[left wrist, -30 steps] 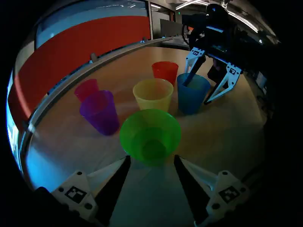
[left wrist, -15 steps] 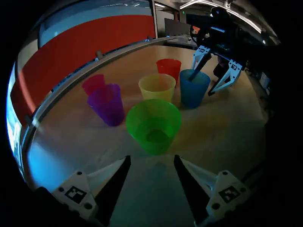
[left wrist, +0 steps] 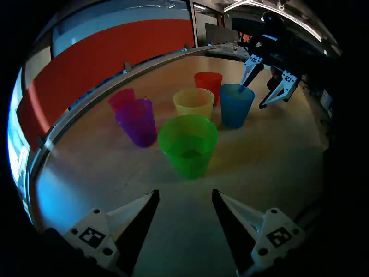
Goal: Pour water
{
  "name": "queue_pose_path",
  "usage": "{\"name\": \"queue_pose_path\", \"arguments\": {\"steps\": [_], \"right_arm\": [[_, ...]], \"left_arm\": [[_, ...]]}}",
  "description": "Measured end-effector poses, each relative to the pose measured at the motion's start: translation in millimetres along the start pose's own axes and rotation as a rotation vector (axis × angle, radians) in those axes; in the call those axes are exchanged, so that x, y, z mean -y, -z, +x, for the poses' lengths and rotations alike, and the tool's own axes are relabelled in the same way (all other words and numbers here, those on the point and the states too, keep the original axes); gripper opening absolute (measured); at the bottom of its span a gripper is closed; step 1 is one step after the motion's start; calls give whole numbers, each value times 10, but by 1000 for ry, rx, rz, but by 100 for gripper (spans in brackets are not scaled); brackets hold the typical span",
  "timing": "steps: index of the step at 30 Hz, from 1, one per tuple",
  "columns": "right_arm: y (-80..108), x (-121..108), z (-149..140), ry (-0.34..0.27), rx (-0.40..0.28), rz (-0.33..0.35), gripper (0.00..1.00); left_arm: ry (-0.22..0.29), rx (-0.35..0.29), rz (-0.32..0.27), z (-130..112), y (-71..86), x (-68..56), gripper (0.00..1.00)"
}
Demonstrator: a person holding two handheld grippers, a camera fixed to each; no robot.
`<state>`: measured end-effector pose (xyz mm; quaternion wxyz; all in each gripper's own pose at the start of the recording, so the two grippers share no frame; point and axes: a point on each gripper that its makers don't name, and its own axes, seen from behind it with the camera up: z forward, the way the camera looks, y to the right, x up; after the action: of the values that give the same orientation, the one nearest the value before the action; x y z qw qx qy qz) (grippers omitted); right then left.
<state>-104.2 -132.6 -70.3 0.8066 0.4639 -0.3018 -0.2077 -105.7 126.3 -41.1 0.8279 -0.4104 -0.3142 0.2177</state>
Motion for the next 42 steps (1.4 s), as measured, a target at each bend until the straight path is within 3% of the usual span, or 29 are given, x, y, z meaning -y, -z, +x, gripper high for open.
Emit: {"name": "queue_pose_path", "arguments": {"steps": [11, 17, 29, 42], "right_arm": [[69, -11, -29, -8, -1, -23, 92], [115, -76, -16, -56, -13, -58, 92], [271, -218, -24, -172, -33, -177, 92], [465, -487, -160, -352, -22, -356, 92]], "left_arm": [[5, 0, 18, -23, 103, -4, 84], [48, -29, 57, -1, 166, 71, 84], [124, -118, 171, 77, 372, 222, 84], [244, -176, 356, -21, 628, 573, 84]]}}
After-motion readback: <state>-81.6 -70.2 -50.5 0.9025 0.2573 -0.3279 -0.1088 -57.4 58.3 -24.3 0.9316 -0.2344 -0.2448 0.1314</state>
